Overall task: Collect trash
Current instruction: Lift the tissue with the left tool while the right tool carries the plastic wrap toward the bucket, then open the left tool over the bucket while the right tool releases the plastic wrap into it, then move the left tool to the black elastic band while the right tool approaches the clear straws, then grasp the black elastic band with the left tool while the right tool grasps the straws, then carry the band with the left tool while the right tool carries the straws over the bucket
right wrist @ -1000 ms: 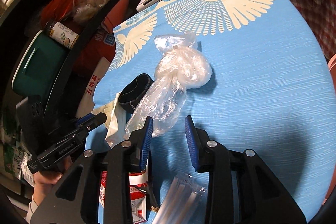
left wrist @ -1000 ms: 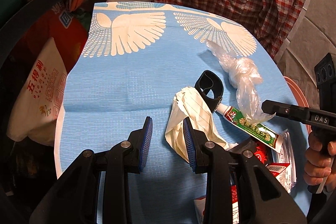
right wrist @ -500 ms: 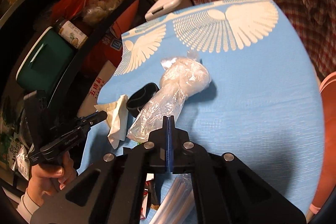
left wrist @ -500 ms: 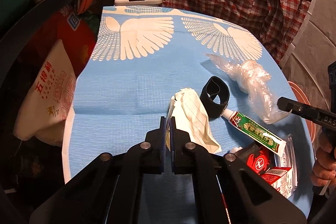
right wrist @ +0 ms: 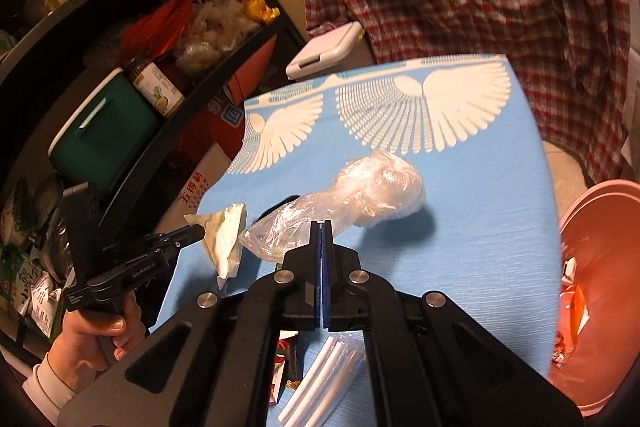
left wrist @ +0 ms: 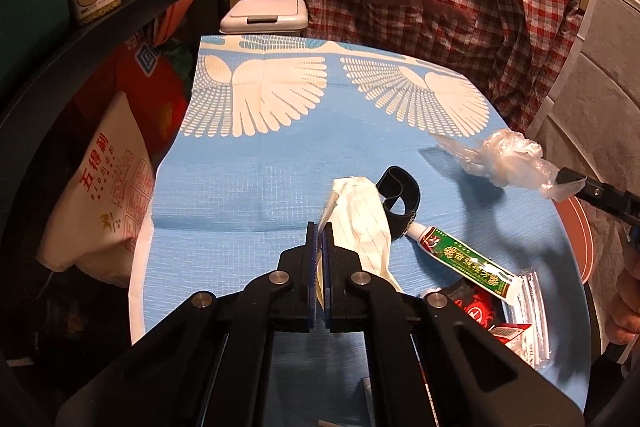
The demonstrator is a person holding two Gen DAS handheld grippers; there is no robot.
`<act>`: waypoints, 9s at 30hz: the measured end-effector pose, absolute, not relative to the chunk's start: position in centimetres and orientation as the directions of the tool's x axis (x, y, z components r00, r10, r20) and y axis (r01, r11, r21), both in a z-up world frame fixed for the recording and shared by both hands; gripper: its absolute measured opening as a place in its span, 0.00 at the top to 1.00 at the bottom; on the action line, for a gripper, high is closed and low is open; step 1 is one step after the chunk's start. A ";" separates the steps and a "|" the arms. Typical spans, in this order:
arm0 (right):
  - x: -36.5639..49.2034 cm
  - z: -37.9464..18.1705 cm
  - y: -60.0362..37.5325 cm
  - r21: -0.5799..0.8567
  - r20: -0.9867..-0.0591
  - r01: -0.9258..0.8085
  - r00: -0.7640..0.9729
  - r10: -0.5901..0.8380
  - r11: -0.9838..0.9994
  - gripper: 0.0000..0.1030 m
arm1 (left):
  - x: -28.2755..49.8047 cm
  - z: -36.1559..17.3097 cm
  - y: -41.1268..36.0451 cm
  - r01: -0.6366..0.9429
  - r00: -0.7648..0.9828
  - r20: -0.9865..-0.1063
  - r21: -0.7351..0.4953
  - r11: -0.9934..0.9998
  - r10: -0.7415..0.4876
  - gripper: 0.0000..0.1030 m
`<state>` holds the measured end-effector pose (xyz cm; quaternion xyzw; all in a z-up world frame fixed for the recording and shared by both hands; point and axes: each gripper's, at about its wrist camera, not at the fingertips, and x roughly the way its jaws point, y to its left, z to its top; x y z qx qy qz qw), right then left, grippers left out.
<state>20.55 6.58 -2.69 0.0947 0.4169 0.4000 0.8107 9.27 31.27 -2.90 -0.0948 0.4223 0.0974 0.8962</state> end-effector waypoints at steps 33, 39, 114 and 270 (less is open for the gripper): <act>17.4 2.8 -3.0 0.412 -0.527 -0.572 0.486 0.697 0.709 1.00 | 7.9 1.9 24.9 -0.222 0.726 -0.680 -0.091 0.971 0.102 0.98; 16.9 3.5 -5.1 0.403 -0.518 -0.558 0.514 0.684 0.725 1.00 | 8.2 2.6 22.9 -0.198 0.738 -0.669 -0.095 0.976 0.085 0.98; 21.5 0.2 -18.2 0.475 -0.630 -0.251 0.572 0.525 0.843 0.97 | 18.0 -0.5 0.3 0.139 0.654 -0.732 -0.132 0.982 -0.191 0.98; 15.9 -0.1 -2.3 0.311 -0.608 -0.527 0.529 0.592 0.791 0.95 | 9.9 1.0 23.2 -0.156 0.682 -0.730 -0.093 0.983 0.039 0.89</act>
